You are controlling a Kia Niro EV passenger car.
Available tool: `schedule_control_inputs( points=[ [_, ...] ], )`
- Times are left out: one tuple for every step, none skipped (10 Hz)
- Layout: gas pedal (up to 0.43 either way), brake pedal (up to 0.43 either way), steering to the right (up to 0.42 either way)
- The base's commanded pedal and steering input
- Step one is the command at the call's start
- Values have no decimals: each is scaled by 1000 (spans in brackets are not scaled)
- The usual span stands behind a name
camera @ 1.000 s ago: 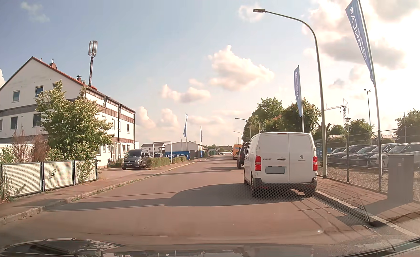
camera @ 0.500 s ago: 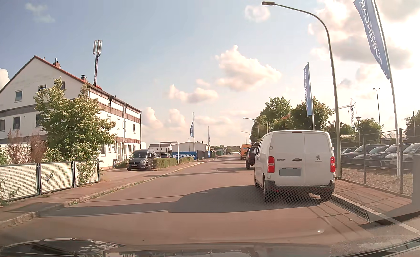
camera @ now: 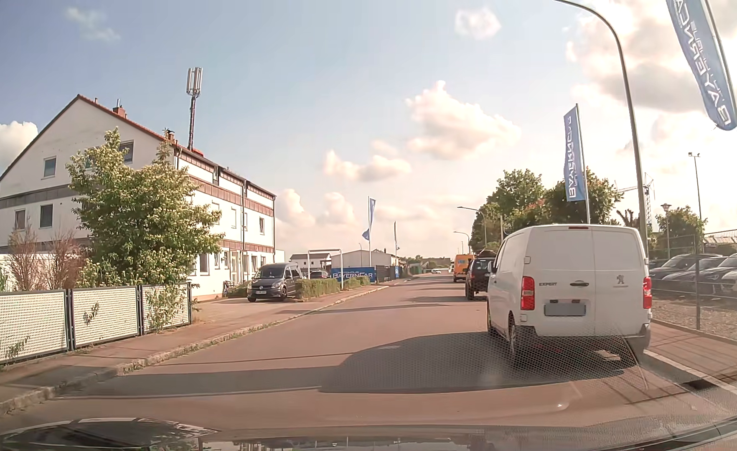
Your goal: Follow the waypoints while adhering to traffic rules and regulations
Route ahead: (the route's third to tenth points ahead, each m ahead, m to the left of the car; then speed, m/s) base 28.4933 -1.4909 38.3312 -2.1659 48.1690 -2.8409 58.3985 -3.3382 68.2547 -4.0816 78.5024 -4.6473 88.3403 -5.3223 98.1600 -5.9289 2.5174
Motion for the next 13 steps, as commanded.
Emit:
schedule_control_inputs(
  points=[
    [299, 12, -256],
    [299, 12, -250],
    [299, 12, -235],
    [311, 12, -199],
    [311, 18, -160],
    [311, 18, -114],
    [319, 12, -75],
    [339, 18, -31],
    [339, 18, -5],
    [339, 18, 17],
    [260, 18, 31],
    [209, 18, 42],
    [209, 12, 45]
  ],
)
